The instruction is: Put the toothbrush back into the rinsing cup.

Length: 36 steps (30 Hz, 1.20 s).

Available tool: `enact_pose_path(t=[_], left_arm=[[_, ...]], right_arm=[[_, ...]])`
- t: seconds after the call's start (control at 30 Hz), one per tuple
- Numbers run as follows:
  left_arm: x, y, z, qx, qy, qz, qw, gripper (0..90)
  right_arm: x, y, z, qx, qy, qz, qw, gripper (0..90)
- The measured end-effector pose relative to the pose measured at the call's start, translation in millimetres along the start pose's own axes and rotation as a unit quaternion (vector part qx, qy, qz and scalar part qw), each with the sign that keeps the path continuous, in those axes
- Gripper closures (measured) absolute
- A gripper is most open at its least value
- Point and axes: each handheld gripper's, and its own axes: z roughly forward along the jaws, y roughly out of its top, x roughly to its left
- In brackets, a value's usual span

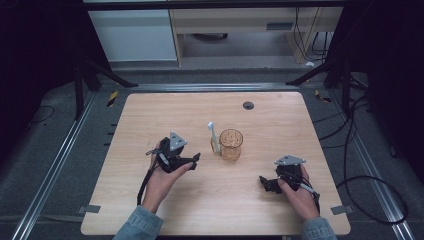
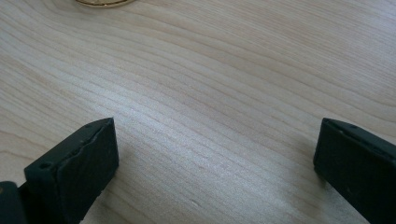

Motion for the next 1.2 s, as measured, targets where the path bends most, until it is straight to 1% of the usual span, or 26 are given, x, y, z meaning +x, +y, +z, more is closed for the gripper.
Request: enact_pose_path(t=[0.07,0.1,0.13,0.2,0.23,0.33,0.5,0.53,0.57,0.6,0.67,0.73,0.83,0.93,1.03,1.2], left_arm=[[10.3,-3.3,-1.1,0.006,0.008,-0.008,0.9999,14.2],[17.6,-6.2,-1.9,0.011,0.022,-0.006,0.9997,14.1],[21.0,-7.6,-2.5,0.015,0.029,-0.003,0.9995,13.9],[28.5,-10.9,-3.7,0.020,0.034,-0.006,0.9992,13.7],[32.4,-12.7,-4.0,0.022,0.034,-0.012,0.9991,13.6],[43.6,-17.7,-5.4,0.031,0.046,-0.017,0.9983,13.2],[58.4,-25.7,-5.9,0.043,0.049,-0.032,0.9973,13.0],[63.9,-29.1,-5.4,0.048,0.042,-0.044,0.9970,13.0],[66.8,-30.9,-5.4,0.051,0.039,-0.049,0.9967,12.9],[70.3,-33.5,-5.1,0.054,0.040,-0.053,0.9963,12.9],[77.3,-38.7,-4.9,0.062,0.050,-0.057,0.9952,12.9],[83.8,-43.7,-4.3,0.065,0.054,-0.067,0.9941,12.9],[91.6,-50.6,-3.0,0.076,0.064,-0.070,0.9926,13.0],[99.2,-57.7,-1.8,0.084,0.068,-0.080,0.9910,13.0],[106.1,-63.4,-1.8,0.091,0.078,-0.084,0.9892,13.0],[117.6,-72.4,-1.5,0.092,0.088,-0.096,0.9872,13.0]], right_arm=[[0.0,0.0,0.0,0.000,0.000,0.000,1.0000,0.4],[0.0,0.0,0.0,0.000,0.000,0.000,1.0000,0.4],[0.0,0.1,-0.1,0.001,0.000,0.000,1.0000,0.4],[0.0,0.0,-0.1,0.001,0.000,0.000,1.0000,0.4],[0.1,0.1,-0.1,0.001,0.000,0.000,1.0000,0.4],[0.1,0.0,0.0,0.000,0.000,0.000,1.0000,0.4],[0.1,0.0,0.0,0.000,0.000,0.000,1.0000,0.4],[0.1,0.1,-0.1,0.000,0.000,0.001,1.0000,0.4],[0.0,0.0,-0.1,0.000,0.000,0.000,1.0000,0.3],[0.1,0.1,-0.1,0.000,0.000,0.000,1.0000,0.4],[0.1,0.1,-0.1,0.001,0.000,0.001,1.0000,0.4],[0.0,0.1,-0.1,0.000,0.000,0.000,1.0000,0.4],[0.0,0.0,0.0,0.000,0.000,0.000,1.0000,0.3],[0.0,0.0,-0.1,0.001,0.000,0.000,1.0000,0.4],[0.0,0.0,0.0,0.000,0.000,0.000,1.0000,0.3],[0.1,0.0,0.0,0.000,0.000,0.000,1.0000,0.4]])
